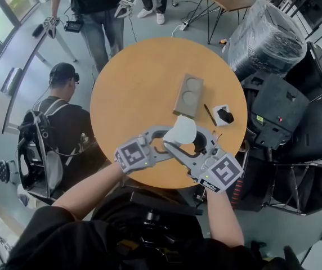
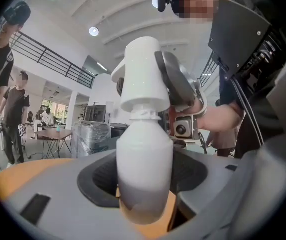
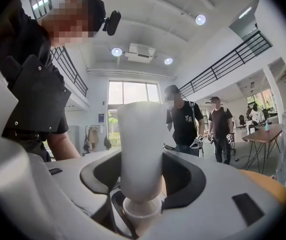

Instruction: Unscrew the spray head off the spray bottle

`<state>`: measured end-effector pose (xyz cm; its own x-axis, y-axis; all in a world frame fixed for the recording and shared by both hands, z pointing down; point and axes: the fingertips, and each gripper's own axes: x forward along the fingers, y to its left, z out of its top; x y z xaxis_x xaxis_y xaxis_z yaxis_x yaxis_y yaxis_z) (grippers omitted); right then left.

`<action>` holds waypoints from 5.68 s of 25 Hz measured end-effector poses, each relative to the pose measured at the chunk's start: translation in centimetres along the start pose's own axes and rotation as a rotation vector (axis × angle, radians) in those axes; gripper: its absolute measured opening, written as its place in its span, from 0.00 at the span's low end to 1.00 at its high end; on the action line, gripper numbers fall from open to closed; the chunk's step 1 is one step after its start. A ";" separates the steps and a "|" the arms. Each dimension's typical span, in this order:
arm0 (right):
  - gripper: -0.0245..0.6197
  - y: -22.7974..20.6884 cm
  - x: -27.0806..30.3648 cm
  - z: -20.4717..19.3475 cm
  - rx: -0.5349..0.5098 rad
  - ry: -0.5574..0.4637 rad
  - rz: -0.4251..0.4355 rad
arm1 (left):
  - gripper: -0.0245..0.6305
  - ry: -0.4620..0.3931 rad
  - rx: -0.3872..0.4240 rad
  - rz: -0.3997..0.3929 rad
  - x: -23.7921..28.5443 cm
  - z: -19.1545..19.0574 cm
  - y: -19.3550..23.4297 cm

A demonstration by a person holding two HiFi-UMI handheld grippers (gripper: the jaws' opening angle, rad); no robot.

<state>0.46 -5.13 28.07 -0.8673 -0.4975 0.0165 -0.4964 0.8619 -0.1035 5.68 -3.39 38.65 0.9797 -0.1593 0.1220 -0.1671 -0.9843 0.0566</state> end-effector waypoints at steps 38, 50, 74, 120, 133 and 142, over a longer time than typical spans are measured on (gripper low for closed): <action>0.42 -9.2 -2.7 -7.1 0.160 0.212 -0.160 | 0.51 -0.019 0.027 0.068 1.0 -8.9 3.4; 0.42 -13.1 -2.0 -24.1 0.360 0.485 -0.212 | 0.50 -0.014 -0.027 0.131 1.2 -14.5 7.6; 0.43 -16.9 0.9 -46.4 0.519 0.764 -0.278 | 0.50 0.023 -0.074 0.249 2.5 -28.9 15.5; 0.45 -17.5 -0.4 -50.8 0.369 0.921 -0.284 | 0.56 0.241 -0.118 0.256 3.0 -38.2 13.9; 0.48 -14.4 -1.7 -43.1 0.321 0.822 -0.265 | 0.60 0.216 -0.105 0.287 0.2 -32.6 11.3; 0.48 -10.5 -0.4 -32.1 0.277 0.541 -0.145 | 0.58 0.215 -0.104 0.365 -5.3 -23.7 8.5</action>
<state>4.85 -10.84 61.11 -0.7237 -0.4248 0.5438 -0.6453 0.6959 -0.3151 -3.61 -9.10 62.00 0.8109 -0.4653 0.3550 -0.5192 -0.8518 0.0696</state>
